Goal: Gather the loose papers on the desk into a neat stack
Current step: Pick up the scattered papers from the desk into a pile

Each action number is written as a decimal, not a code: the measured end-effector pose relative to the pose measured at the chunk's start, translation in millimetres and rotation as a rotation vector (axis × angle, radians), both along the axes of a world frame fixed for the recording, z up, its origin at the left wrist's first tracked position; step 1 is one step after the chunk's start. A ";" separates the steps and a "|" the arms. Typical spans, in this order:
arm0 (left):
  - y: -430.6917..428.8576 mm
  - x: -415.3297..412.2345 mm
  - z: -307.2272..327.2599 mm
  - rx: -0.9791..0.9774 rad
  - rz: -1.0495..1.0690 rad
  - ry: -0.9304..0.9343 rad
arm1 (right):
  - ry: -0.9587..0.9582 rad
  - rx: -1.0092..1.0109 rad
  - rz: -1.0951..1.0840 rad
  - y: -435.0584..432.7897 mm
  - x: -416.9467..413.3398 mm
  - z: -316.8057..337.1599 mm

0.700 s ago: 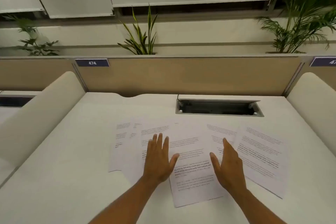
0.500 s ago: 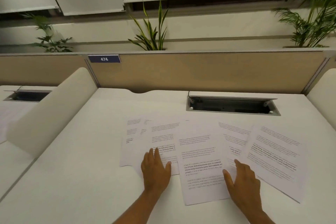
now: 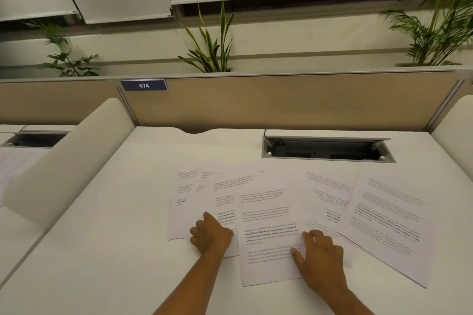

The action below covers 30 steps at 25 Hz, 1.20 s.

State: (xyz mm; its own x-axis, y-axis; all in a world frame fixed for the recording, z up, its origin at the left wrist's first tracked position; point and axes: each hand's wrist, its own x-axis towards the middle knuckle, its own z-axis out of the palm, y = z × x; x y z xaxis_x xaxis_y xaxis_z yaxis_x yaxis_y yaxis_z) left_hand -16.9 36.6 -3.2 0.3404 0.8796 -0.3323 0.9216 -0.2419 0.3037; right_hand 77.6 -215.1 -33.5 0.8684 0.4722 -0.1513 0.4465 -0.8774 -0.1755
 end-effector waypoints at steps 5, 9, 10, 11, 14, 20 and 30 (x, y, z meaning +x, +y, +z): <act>-0.1 6.9 -2.8 -0.246 0.083 -0.474 | 0.066 -0.012 0.067 14.2 -3.4 3.2; -3.7 14.5 9.1 -0.335 0.013 -0.592 | 0.058 -0.021 0.092 12.5 -1.9 3.5; -4.0 14.8 8.7 -0.378 -0.014 -0.613 | 0.060 -0.013 0.092 10.8 -0.6 4.0; -5.1 13.8 9.3 -0.408 -0.049 -0.612 | 0.069 -0.008 0.091 8.9 0.6 5.3; -8.3 8.8 10.0 -0.350 -0.136 -0.604 | 0.138 0.123 0.040 3.4 3.5 9.9; -26.9 -16.0 28.6 -0.566 -0.069 -0.802 | 0.451 0.839 -0.387 -2.2 21.1 42.6; -70.9 5.2 13.3 -0.440 -0.455 -0.677 | 0.805 1.197 -0.694 -85.4 52.1 33.2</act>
